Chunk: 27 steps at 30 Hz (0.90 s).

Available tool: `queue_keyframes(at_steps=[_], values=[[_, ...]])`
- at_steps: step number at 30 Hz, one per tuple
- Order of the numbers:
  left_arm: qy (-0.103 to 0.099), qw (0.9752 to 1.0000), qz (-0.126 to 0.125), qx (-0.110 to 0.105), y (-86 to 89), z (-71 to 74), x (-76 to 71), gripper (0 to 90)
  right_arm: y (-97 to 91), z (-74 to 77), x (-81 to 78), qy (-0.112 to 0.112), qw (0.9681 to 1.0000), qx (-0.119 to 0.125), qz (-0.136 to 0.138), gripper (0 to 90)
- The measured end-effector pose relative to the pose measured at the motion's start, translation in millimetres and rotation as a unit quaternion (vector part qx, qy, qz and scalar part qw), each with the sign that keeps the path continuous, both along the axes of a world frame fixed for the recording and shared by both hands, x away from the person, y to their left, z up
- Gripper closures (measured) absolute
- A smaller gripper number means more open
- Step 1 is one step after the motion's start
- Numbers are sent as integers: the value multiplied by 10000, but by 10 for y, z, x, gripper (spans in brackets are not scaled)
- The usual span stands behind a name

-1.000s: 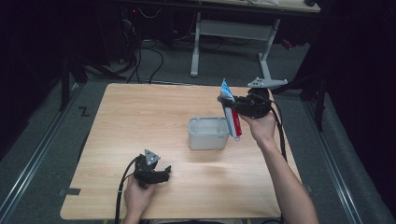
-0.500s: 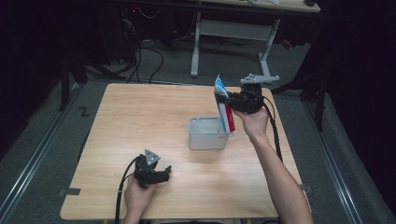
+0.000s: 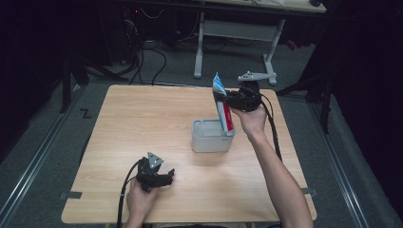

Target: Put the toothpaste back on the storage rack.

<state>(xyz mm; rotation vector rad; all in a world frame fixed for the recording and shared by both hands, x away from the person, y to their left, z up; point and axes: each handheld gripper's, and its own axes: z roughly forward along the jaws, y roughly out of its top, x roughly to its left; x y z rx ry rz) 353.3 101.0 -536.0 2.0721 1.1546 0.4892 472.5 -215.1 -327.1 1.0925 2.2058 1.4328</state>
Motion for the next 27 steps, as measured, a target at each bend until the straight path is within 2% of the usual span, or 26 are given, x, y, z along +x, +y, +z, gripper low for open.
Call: queue_keyframes(at_steps=[6, 10, 17, 27], values=[[-2, 10000, -11, -5, -2, -1, -1, 193, 167, -77, 93, -2, 10000, -55, 45, 715], [-4, 10000, -11, -3, -2, -1, -1, 193, 193, -97, 108, 23, 10000, -10, 59, 715], [-9, 10000, -6, -1, -3, -1, -1, 193, 214, -141, 128, 18, 10000, -69, 31, 714], [-14, 10000, -35, -3, -10, -2, -3, 194, 308, -294, 154, 51, 9997, -248, 30, 714]])
